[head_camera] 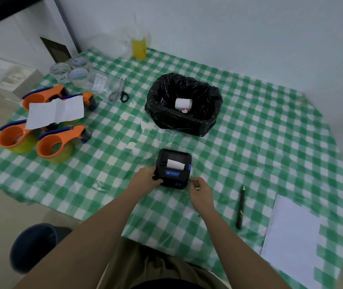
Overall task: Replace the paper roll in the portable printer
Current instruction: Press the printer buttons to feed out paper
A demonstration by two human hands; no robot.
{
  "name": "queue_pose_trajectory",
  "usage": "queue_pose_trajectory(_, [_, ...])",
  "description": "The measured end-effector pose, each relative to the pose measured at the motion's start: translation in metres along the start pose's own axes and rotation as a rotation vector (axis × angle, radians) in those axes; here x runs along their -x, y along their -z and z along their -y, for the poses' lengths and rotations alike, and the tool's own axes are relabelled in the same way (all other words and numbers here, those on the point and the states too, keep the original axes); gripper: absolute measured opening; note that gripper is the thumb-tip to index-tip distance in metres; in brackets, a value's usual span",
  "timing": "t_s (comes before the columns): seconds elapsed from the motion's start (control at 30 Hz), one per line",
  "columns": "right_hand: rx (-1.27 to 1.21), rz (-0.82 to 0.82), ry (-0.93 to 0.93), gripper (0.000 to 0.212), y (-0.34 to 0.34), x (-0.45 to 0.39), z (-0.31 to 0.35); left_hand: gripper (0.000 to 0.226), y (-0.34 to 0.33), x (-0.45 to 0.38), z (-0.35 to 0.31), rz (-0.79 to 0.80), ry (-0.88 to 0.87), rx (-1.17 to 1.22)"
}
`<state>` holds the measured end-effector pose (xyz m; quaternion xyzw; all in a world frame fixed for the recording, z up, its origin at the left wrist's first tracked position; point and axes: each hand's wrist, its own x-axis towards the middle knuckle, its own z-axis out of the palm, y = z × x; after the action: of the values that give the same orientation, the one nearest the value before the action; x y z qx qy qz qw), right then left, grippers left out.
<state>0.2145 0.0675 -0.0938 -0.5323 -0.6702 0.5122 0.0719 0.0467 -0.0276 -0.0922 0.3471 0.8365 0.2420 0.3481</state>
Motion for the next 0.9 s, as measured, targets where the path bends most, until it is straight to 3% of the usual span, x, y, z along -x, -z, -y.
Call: queue_pose_trajectory(0.9, [-0.050,-0.065,-0.050,0.018,-0.012,0.003,-0.012,0.037,0.003,-0.003,0.005,0.029,-0.023,0.066])
